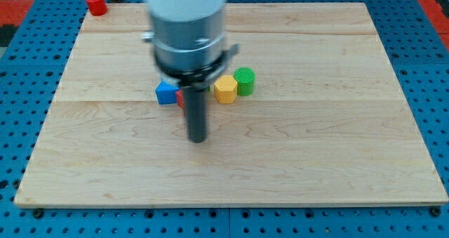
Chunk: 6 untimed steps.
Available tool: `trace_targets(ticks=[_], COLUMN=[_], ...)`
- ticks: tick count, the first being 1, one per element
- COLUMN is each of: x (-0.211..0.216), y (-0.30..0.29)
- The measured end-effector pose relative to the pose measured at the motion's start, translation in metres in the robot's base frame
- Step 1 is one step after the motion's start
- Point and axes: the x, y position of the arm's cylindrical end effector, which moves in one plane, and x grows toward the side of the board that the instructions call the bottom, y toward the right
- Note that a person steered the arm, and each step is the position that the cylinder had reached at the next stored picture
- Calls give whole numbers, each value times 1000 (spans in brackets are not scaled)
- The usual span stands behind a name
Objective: Slide the stars to the right of the blue blocks
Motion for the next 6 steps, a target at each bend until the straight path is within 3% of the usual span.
trace_targets(ticks=[1, 3, 4, 5, 6], x=[-16, -86, -51, -25, -71], y=[-33, 2, -24, -103, -160])
